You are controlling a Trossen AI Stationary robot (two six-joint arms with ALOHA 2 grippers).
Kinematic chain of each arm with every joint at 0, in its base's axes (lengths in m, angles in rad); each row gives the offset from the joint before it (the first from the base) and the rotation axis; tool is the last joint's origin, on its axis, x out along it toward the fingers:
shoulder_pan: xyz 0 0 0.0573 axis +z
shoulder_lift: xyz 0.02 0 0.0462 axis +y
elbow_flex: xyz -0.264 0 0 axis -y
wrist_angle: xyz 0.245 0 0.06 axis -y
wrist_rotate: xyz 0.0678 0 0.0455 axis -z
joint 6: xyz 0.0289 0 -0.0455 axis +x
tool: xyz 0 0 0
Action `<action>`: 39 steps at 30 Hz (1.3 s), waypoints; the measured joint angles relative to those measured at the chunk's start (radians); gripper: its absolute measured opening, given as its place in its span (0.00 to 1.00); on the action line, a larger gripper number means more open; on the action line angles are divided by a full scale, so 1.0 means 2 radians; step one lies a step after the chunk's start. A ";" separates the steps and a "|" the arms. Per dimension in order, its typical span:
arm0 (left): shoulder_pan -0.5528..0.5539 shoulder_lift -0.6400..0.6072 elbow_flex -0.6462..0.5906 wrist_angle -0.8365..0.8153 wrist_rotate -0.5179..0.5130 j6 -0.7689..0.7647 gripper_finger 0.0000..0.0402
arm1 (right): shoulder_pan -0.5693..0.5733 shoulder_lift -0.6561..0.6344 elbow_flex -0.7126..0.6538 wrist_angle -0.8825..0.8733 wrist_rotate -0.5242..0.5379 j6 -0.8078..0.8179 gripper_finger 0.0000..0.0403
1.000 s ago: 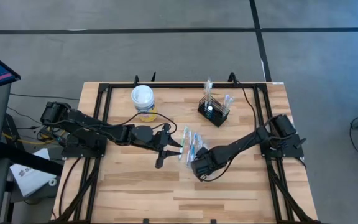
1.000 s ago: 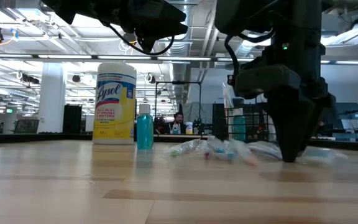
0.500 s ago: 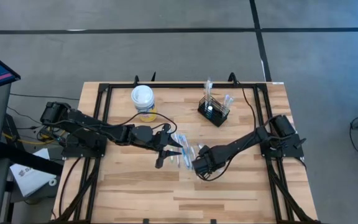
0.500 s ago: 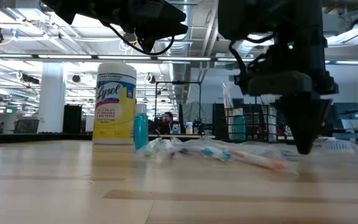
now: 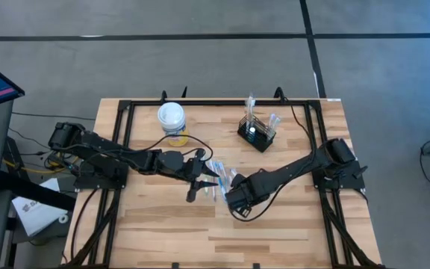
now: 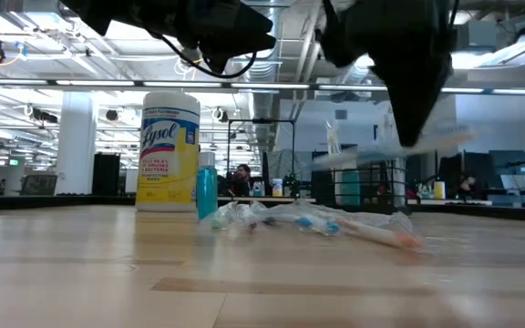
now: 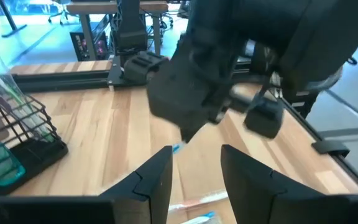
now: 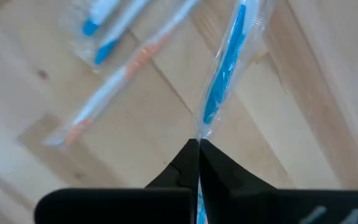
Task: Pick & Place toothbrushing station
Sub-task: Put the right blue toothbrush into the black wire organizer
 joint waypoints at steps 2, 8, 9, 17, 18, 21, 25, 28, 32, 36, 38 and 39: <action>0.000 0.000 0.000 0.000 0.000 0.008 0.33 | 0.001 0.000 0.018 -0.011 0.004 -0.011 0.00; 0.000 0.000 0.000 0.000 0.000 0.054 0.33 | 0.001 -0.001 0.059 -0.031 0.013 -0.038 0.00; 0.000 0.000 0.000 0.000 0.000 0.065 0.33 | 0.001 -0.001 0.064 -0.033 0.013 -0.043 0.00; -0.029 0.000 0.000 0.000 -0.086 0.195 0.33 | -0.006 -0.001 0.099 -0.044 0.013 -0.074 0.00; -0.036 0.000 0.000 0.000 -0.104 0.215 0.33 | -0.007 -0.001 0.103 -0.048 0.013 -0.075 0.00; -0.055 0.000 0.000 -0.002 -0.160 0.272 0.33 | -0.009 -0.001 0.115 -0.048 0.013 -0.086 0.00; -0.074 0.000 0.000 -0.008 -0.232 0.333 0.33 | -0.009 -0.001 0.134 -0.051 0.013 -0.098 0.00; -0.080 0.000 0.000 -0.011 -0.245 0.353 0.33 | -0.009 -0.001 0.149 -0.056 0.013 -0.107 0.00; -0.081 0.000 0.000 -0.015 -0.247 0.371 0.33 | -0.009 -0.001 0.166 -0.056 0.014 -0.117 0.00; -0.082 0.000 0.000 -0.015 -0.274 0.398 0.33 | -0.010 -0.001 0.181 -0.058 0.013 -0.126 0.00; -0.082 0.000 0.000 -0.015 -0.287 0.416 0.35 | -0.010 -0.001 0.185 -0.058 0.013 -0.128 0.00; -0.082 0.000 0.000 -0.015 -0.292 0.423 0.36 | -0.010 -0.001 0.187 -0.058 0.014 -0.128 0.00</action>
